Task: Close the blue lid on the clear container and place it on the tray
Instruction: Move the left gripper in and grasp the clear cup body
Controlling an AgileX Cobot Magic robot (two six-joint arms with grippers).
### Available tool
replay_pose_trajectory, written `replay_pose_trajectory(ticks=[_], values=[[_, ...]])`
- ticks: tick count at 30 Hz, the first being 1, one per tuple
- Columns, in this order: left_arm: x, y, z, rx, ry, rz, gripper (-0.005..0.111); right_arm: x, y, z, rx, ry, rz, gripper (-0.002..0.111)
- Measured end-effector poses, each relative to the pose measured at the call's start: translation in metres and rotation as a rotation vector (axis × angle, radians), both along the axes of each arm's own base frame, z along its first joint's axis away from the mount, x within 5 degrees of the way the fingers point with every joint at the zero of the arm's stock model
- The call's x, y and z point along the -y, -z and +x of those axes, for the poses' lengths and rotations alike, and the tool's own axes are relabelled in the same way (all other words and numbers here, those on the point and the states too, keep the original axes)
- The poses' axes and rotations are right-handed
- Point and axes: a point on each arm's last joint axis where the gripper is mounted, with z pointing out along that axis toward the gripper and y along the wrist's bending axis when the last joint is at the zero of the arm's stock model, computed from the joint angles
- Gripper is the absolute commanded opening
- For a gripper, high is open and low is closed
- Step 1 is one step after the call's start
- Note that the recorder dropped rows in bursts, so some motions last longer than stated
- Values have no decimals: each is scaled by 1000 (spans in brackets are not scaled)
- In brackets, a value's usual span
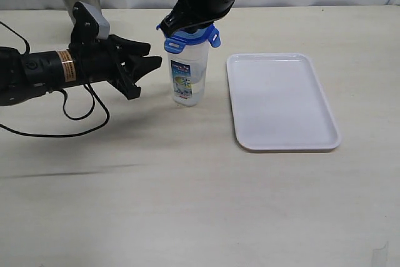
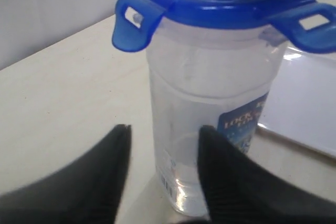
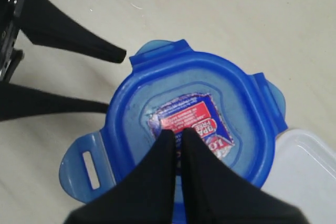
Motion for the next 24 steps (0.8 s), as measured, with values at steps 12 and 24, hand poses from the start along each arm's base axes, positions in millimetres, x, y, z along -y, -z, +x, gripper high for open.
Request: replay_pose_trajectory(ticks=[12, 24], values=[[32, 32, -7, -42, 103, -37, 94, 0, -1, 0, -4, -3, -4, 4], [53, 43, 11, 17, 59, -50, 94, 0, -1, 0, -4, -3, -4, 4]])
